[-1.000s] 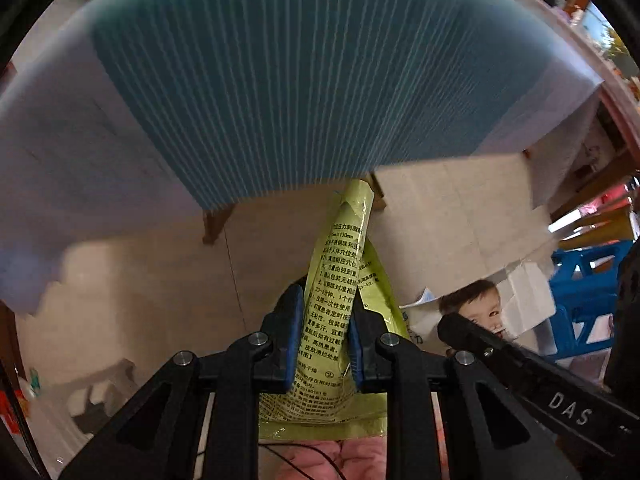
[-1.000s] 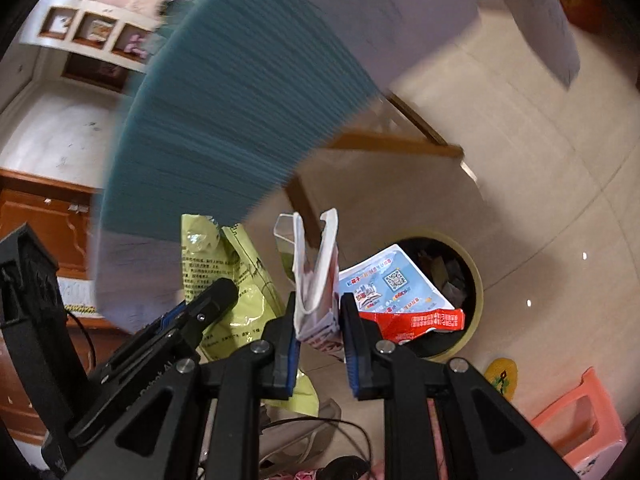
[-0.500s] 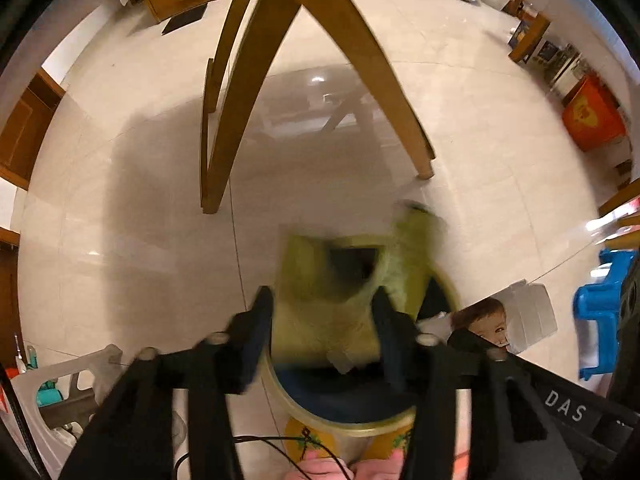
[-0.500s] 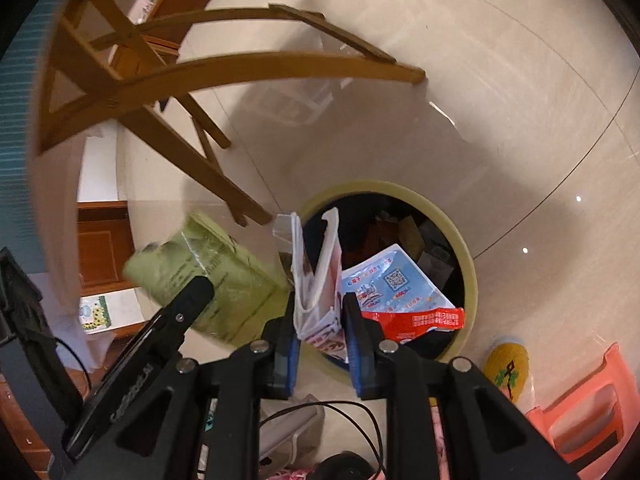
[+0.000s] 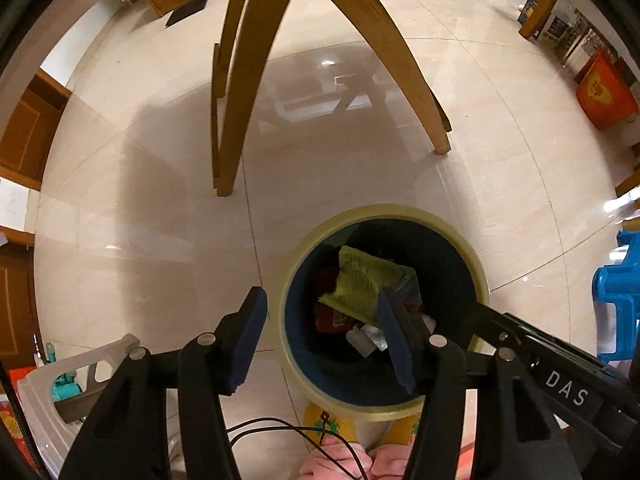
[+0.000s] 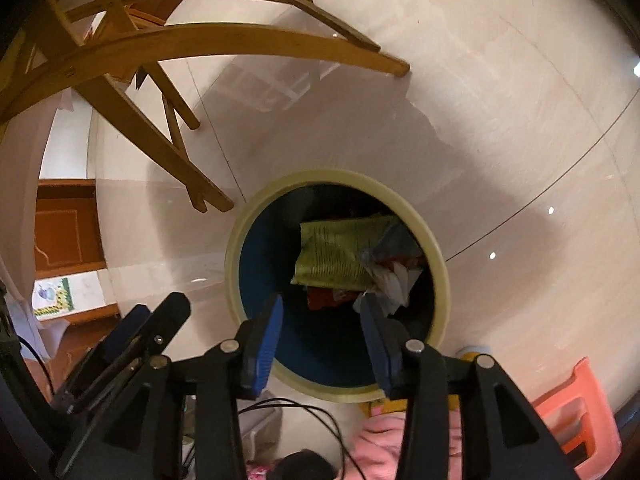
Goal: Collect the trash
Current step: 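Open both grippers over the bin to drop the packet and box, then raise both grippers back toward the milk carton and red cup on the table, then grasp the milk carton with the left gripper while the right gripper grasps the red cup, then carry the milk carton in the left gripper while the right gripper carries the red cup to the bin, then open both grippers over the bin to drop the carton and cup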
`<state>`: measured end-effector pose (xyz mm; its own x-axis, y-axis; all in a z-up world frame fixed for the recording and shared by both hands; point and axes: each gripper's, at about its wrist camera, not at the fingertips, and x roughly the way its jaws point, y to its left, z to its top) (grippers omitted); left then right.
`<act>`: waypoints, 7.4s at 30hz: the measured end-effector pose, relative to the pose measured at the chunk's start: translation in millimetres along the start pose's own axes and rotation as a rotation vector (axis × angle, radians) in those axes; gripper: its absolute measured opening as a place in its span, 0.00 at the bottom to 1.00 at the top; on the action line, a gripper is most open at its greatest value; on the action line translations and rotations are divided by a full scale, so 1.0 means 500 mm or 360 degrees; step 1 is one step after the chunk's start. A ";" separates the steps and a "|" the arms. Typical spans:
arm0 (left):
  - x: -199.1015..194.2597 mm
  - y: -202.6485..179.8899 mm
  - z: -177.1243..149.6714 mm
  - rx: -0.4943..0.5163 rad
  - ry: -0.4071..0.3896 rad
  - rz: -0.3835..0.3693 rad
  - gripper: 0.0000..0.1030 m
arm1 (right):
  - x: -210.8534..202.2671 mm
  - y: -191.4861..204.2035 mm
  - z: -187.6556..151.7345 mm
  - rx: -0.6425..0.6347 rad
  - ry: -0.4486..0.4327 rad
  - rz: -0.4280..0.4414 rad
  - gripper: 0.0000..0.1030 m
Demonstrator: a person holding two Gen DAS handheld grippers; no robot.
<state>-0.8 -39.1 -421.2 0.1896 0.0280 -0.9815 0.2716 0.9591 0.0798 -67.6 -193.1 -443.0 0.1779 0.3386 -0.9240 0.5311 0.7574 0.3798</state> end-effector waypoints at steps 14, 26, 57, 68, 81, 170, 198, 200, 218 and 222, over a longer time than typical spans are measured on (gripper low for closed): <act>-0.280 0.042 0.004 -0.0073 -0.0068 -0.0052 0.67 | -0.257 0.115 -0.047 -0.0179 -0.0238 -0.0049 0.40; -0.582 0.092 0.000 -0.0090 -0.0197 -0.0121 0.68 | -0.526 0.213 -0.098 -0.0408 -0.0426 -0.0035 0.40; -1.077 0.167 0.070 -0.0199 -0.0846 0.0149 0.68 | -0.939 0.362 -0.100 -0.0839 -0.0885 0.0210 0.40; -1.029 0.206 0.223 -0.0141 -0.0836 0.0117 0.69 | -0.936 0.420 0.016 -0.0813 -0.0974 0.0168 0.40; -0.868 0.336 0.682 0.0111 -0.0663 -0.0094 0.69 | -0.833 0.581 0.315 -0.0396 -0.1015 -0.0014 0.40; -0.701 0.261 0.561 0.0088 -0.0259 -0.0248 0.39 | -0.709 0.503 0.251 -0.0347 -0.0965 -0.0027 0.03; -0.649 0.056 0.025 0.0134 0.0013 -0.0183 0.40 | -0.645 0.200 -0.154 -0.0542 -0.0457 -0.0105 0.04; -0.589 0.051 0.006 0.0148 0.0060 -0.0191 0.40 | -0.588 0.192 -0.158 -0.0556 -0.0407 -0.0152 0.04; -0.051 -0.021 -0.047 0.0288 0.0180 -0.0112 0.67 | -0.023 0.054 -0.071 -0.0550 -0.0009 -0.0478 0.05; 0.009 -0.008 -0.037 0.0263 0.0255 -0.0075 0.72 | 0.055 0.043 -0.059 -0.0557 0.0062 -0.0492 0.10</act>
<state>-18.7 -37.5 -429.3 0.0246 0.0415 -0.9988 0.4298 0.9016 0.0481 -75.7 -150.8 -459.0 0.0205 0.0830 -0.9963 0.2415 0.9666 0.0855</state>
